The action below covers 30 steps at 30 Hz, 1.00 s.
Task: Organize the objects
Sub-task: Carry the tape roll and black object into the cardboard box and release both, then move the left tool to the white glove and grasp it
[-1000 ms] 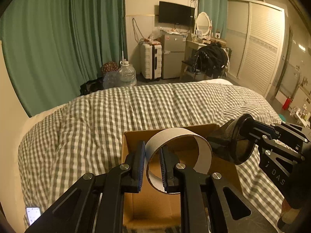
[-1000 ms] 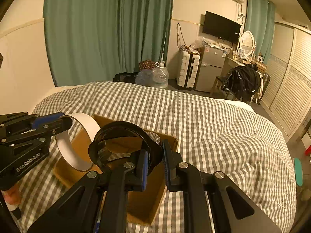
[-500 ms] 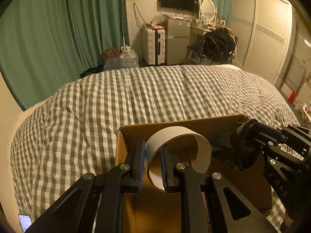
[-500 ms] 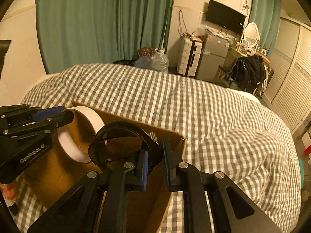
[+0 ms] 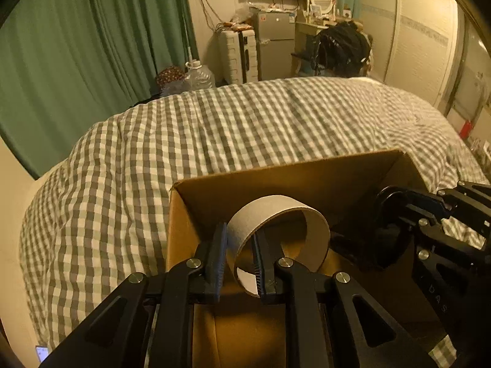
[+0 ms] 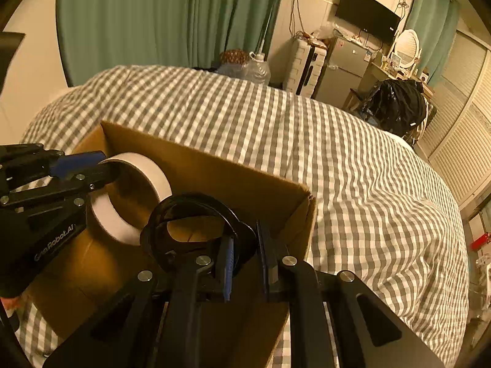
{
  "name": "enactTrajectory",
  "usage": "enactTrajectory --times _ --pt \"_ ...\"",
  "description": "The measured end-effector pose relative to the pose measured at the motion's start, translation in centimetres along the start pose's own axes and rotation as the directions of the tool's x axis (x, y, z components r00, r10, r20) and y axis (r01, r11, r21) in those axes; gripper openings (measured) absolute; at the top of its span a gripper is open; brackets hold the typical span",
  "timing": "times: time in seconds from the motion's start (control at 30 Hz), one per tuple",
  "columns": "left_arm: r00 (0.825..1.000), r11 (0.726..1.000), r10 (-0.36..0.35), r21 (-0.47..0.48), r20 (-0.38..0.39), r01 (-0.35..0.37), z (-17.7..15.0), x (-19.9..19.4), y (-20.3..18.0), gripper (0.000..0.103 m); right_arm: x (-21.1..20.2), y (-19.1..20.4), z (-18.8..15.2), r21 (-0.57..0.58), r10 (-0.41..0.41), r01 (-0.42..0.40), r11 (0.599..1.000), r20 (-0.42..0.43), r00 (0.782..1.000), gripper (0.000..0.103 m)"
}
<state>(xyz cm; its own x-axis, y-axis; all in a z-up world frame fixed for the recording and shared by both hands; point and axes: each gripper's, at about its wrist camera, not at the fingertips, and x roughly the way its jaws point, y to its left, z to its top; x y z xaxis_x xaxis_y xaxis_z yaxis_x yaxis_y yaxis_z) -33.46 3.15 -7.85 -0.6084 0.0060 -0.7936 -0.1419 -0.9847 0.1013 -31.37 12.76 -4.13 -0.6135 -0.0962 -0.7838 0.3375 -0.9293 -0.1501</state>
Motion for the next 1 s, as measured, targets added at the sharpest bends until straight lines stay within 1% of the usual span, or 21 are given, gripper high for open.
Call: enactTrajectory --times 0.03,0.07,0.1,0.13,0.17,0.2,0.23,0.27,0.3,0.33,0.4,0.47,0.57,0.63,0.67,0.7,0.77,0.87,1.0 --pt "1.0 1.0 0.002 0.004 0.001 -0.002 -0.1 -0.1 -0.2 0.019 0.1 -0.1 0.0 0.007 0.004 -0.004 1.0 -0.007 1.0 0.013" --pt "1.0 1.0 -0.003 0.005 0.003 0.003 -0.2 -0.3 -0.3 0.024 0.2 -0.2 -0.1 0.017 0.009 -0.008 1.0 -0.013 1.0 0.013" --pt "1.0 1.0 -0.012 0.001 0.007 0.012 -0.3 -0.6 -0.3 0.037 0.1 -0.4 -0.1 0.031 0.009 -0.009 0.999 -0.019 1.0 0.016" --pt "1.0 1.0 -0.011 -0.004 0.008 0.011 -0.3 -0.8 -0.3 0.048 -0.1 -0.5 -0.2 0.043 0.01 -0.009 0.999 -0.018 1.0 0.027" --pt "1.0 1.0 -0.008 -0.011 0.01 0.008 -0.3 -1.0 -0.2 0.07 -0.5 -0.7 -0.2 0.051 0.012 -0.011 0.999 -0.009 1.0 0.036" --pt "1.0 1.0 -0.008 -0.023 0.021 0.008 -0.3 -1.4 -0.1 0.078 -0.8 -0.6 -0.3 0.057 0.012 -0.012 0.998 -0.003 1.0 0.049" --pt "0.999 1.0 -0.013 -0.028 0.029 0.014 -0.3 -1.8 0.1 0.079 -1.3 -0.8 -0.2 0.066 0.018 -0.018 0.998 0.007 1.0 0.054" --pt "0.999 0.999 -0.015 -0.03 0.034 0.016 -0.3 -2.2 0.3 0.079 -1.9 -1.0 -0.1 0.078 0.03 -0.032 0.996 0.02 0.999 0.056" --pt "0.999 0.999 -0.011 -0.031 0.034 0.012 -0.3 -2.4 0.4 0.08 -2.3 -1.1 0.1 0.081 0.028 -0.031 0.996 0.026 0.999 0.06" --pt "0.999 0.999 -0.006 -0.034 0.033 0.007 -0.2 -2.8 0.4 0.08 -2.8 -1.1 0.2 0.08 0.02 -0.023 0.997 0.032 0.999 0.062" --pt "0.999 0.999 -0.008 -0.042 0.042 0.01 -0.2 -3.8 0.5 0.08 -3.9 -1.1 0.4 0.073 0.004 -0.007 0.997 0.051 0.999 0.062" --pt "0.998 0.998 -0.016 -0.053 0.057 0.019 -0.4 -5.3 1.0 0.08 -5.5 -1.2 0.5 0.075 0.003 -0.009 0.997 0.072 0.997 0.062" --pt "0.995 0.997 -0.023 -0.067 0.093 0.029 -0.4 -8.1 1.3 0.082 -8.0 -1.2 0.5 0.081 -0.002 -0.007 0.997 0.107 0.994 0.065" --pt "0.992 0.997 -0.022 -0.074 0.128 0.032 -0.6 -10.6 1.5 0.087 -10.3 -1.1 0.5 0.083 -0.011 0.0 0.997 0.137 0.99 0.073" --pt "0.99 0.997 -0.021 -0.077 0.141 0.032 -0.7 -11.5 1.3 0.092 -12.0 -0.9 0.5 0.081 -0.022 0.009 0.997 0.165 0.986 0.075" --pt "0.986 0.996 -0.019 -0.08 0.168 0.033 -0.8 -13.2 1.3 0.093 -13.0 -0.9 0.6 0.08 -0.029 0.015 0.997 0.181 0.983 0.077" --pt "0.978 0.996 -0.022 -0.077 0.21 0.039 -1.0 -15.7 1.2 0.093 -15.8 -0.5 0.6 0.073 -0.038 0.023 0.997 0.217 0.975 0.079" --pt "0.966 0.997 -0.017 -0.066 0.26 0.035 -1.7 -19.4 1.1 0.098 -20.2 -0.1 0.2 0.067 -0.048 0.031 0.997 0.272 0.961 0.084" --pt "0.946 0.998 -0.003 -0.058 0.323 0.023 -2.5 -23.8 0.8 0.1 -25.1 0.1 -0.7 0.072 -0.055 0.034 0.997 0.327 0.943 0.089"
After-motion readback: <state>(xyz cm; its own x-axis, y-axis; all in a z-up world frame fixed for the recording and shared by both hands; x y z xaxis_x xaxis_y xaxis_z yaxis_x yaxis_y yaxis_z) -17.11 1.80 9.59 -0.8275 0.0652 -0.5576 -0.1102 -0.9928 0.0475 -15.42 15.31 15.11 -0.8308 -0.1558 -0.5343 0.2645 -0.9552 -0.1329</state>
